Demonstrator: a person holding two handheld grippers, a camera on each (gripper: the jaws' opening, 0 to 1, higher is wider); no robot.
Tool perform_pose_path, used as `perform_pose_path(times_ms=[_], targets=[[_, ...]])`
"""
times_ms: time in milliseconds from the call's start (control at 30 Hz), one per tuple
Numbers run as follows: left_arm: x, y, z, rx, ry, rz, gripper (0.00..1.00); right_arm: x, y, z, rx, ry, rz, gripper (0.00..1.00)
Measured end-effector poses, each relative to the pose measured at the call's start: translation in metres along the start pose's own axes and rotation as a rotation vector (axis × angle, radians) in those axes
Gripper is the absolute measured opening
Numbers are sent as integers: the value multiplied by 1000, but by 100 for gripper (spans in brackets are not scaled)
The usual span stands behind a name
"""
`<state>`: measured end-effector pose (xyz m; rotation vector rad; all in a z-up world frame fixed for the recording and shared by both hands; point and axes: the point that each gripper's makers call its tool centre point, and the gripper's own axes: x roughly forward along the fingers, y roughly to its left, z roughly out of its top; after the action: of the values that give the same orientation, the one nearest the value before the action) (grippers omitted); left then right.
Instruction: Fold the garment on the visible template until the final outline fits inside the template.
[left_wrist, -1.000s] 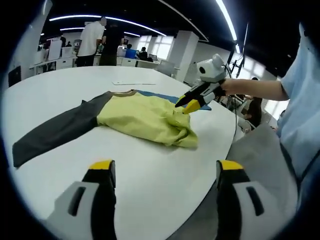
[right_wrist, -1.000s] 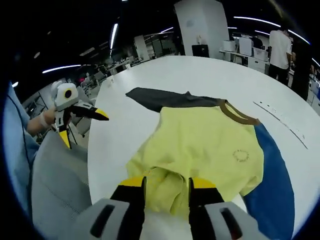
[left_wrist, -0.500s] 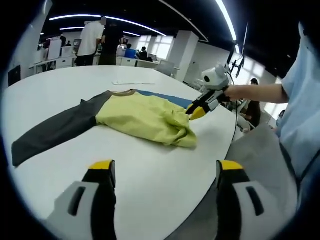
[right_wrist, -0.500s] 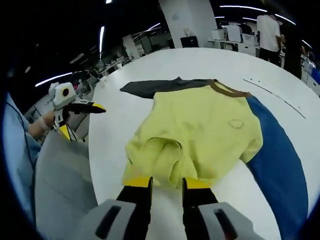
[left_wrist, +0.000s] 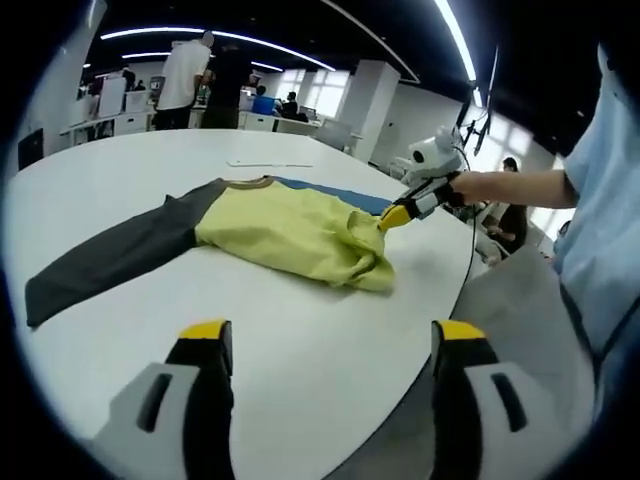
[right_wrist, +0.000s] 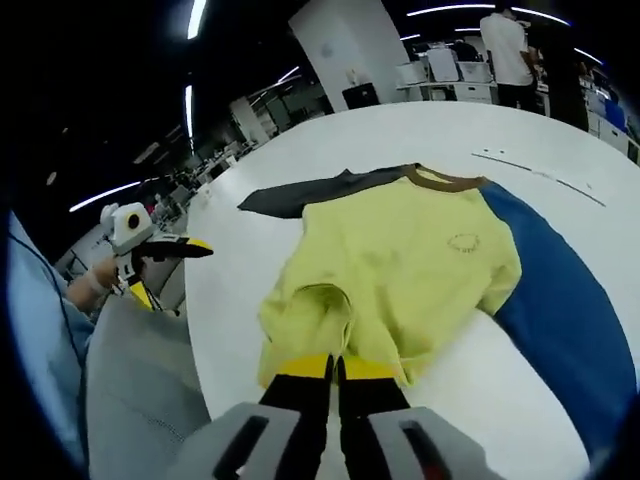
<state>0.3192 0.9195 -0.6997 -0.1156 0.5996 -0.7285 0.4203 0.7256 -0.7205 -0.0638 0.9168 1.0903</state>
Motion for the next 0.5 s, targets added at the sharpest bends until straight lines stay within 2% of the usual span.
perform_pose_path(times_ms=[267, 500], targets=[[9, 1, 3, 3, -2, -13, 75, -46, 0, -9, 11, -33, -51, 0], [28, 1, 8, 5, 10, -47, 63, -68, 2, -28, 26, -36, -95, 0]])
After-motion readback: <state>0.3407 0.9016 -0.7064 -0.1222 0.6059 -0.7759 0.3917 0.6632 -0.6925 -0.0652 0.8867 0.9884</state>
